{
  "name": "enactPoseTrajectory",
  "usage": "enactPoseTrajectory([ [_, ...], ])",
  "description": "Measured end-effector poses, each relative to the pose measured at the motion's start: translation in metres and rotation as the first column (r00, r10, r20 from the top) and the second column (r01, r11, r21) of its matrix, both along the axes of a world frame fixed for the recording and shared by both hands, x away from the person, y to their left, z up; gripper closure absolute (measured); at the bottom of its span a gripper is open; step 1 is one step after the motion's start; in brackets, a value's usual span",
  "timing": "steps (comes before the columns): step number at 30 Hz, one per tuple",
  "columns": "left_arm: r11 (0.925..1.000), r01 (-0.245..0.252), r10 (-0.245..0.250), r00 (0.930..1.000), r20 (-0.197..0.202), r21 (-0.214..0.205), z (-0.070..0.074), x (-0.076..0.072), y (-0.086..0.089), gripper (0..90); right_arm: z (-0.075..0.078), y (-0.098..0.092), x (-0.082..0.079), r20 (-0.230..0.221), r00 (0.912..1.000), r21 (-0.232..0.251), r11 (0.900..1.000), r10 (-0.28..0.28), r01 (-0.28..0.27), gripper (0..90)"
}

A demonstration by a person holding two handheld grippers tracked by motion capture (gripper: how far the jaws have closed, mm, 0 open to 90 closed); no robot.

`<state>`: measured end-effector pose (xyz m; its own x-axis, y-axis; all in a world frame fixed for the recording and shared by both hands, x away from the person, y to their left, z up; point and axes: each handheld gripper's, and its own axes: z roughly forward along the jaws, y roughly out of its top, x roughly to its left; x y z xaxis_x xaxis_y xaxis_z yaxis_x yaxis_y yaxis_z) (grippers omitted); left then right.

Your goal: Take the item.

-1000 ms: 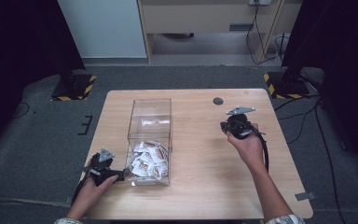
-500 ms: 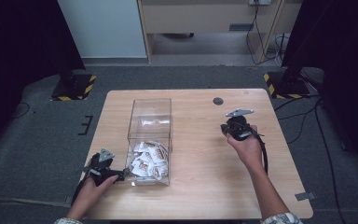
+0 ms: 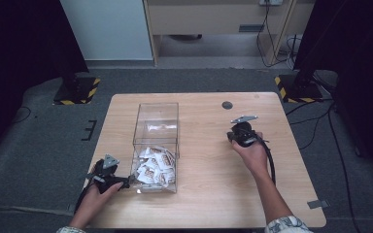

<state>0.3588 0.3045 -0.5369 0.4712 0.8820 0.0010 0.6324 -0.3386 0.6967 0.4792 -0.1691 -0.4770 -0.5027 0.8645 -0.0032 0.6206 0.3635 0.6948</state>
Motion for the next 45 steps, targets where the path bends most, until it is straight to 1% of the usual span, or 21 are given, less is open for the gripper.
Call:
enactPoseTrajectory([
  [6,1.0000,0.000,0.000,1.0000,0.000,0.000,0.000,0.000,0.000,0.0,-0.007,0.002,0.004,-0.010,0.9999,-0.005,1.0000,-0.008,0.008,89.1],
  [13,1.0000,0.000,0.000,1.0000,0.000,0.000,0.000,0.000,0.000,0.0,-0.009,0.000,0.007,-0.024,0.9995,-0.004,0.9998,-0.022,0.022,88.3],
  [19,1.0000,0.000,0.000,1.0000,0.000,0.000,0.000,0.000,0.000,0.0,-0.009,0.000,0.006,-0.016,0.9995,-0.004,0.9996,-0.027,0.027,86.1],
  [23,1.0000,0.000,0.000,1.0000,0.000,0.000,0.000,0.000,0.000,0.0,-0.007,0.001,0.005,-0.015,0.9994,0.004,0.9995,-0.032,0.032,79.1],
  [30,1.0000,0.000,0.000,1.0000,0.000,0.000,0.000,0.000,0.000,0.0,0.002,0.000,0.000,-0.004,0.9992,0.022,0.9990,-0.040,0.040,63.3],
  [33,1.0000,0.000,0.000,1.0000,0.000,0.000,0.000,0.000,0.000,0.0,0.007,0.000,-0.003,0.009,0.9990,0.043,0.9981,-0.044,0.043,56.7],
  [34,1.0000,0.000,0.000,1.0000,0.000,0.001,0.000,0.000,0.000,0.0,0.008,0.000,-0.004,0.011,0.9989,0.047,0.9979,-0.045,0.044,54.0],
  [37,1.0000,0.000,0.000,1.0000,0.000,0.001,0.000,0.000,0.000,0.0,0.012,0.000,-0.006,0.015,0.9983,0.063,0.9965,-0.056,0.055,40.7],
  [38,1.0000,0.000,0.000,1.0000,0.000,0.000,0.000,0.000,0.000,0.0,0.013,0.000,-0.007,0.026,0.9979,0.069,0.9960,-0.060,0.058,35.1],
  [39,1.0000,0.000,0.000,1.0000,0.000,0.000,0.000,0.000,0.000,0.0,0.014,0.000,-0.008,0.033,0.9975,0.073,0.9955,-0.063,0.060,32.0],
  [41,1.0000,0.000,0.000,1.0000,0.000,0.000,0.000,0.000,0.000,0.0,0.015,0.001,-0.013,0.049,0.9964,0.062,0.9958,-0.069,0.066,22.2],
  [43,1.0000,0.000,0.000,1.0000,0.000,0.000,0.000,0.000,0.000,0.0,0.017,0.001,-0.017,0.058,0.9957,0.064,0.9956,-0.072,0.069,18.2],
  [45,1.0000,0.000,0.000,1.0000,0.000,0.000,0.000,0.000,0.000,0.0,0.017,0.000,-0.023,0.059,0.9958,0.076,0.9950,-0.069,0.065,14.4],
])
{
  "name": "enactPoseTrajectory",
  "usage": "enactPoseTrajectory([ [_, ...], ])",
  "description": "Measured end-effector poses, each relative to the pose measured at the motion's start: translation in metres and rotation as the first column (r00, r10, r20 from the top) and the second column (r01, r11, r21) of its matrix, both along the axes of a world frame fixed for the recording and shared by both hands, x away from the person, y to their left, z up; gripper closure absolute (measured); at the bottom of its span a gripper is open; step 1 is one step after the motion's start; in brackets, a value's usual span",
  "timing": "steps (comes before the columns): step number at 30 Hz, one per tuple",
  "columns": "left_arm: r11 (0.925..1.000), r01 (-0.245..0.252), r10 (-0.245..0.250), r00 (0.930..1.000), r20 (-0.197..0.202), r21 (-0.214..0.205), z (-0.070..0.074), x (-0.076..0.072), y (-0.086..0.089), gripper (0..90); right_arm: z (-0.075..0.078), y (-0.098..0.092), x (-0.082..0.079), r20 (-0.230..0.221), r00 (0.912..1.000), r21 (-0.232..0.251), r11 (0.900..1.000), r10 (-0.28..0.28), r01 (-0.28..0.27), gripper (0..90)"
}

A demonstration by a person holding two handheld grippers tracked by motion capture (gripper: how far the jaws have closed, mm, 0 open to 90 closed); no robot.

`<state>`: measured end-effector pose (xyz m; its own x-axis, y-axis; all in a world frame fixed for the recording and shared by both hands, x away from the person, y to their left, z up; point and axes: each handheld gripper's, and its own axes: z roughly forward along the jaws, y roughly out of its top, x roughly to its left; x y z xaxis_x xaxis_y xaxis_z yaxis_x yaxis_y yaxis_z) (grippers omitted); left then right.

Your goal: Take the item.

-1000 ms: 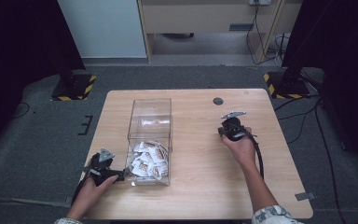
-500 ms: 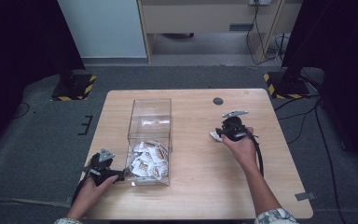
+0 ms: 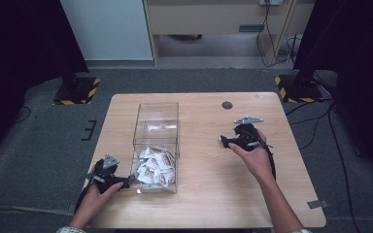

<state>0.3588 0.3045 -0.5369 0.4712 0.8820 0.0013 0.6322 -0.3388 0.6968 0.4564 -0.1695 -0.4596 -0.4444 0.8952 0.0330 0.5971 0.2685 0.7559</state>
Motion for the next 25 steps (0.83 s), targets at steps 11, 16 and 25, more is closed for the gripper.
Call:
enactPoseTrajectory([
  [11,1.0000,0.000,0.000,1.0000,0.000,0.000,0.000,0.000,0.000,0.0,-0.021,-0.011,-0.045,-0.011,0.9993,0.008,0.9994,0.035,-0.035,7.1],
  [16,1.0000,0.000,0.000,1.0000,0.000,0.000,0.000,0.000,0.000,0.0,-0.051,-0.016,-0.067,-0.069,0.9964,-0.011,0.9987,0.049,-0.050,7.1],
  [25,1.0000,0.000,0.000,1.0000,0.000,0.000,0.000,0.000,0.000,0.0,-0.076,-0.022,-0.077,-0.082,0.9964,-0.070,0.9971,0.022,-0.028,4.9],
])
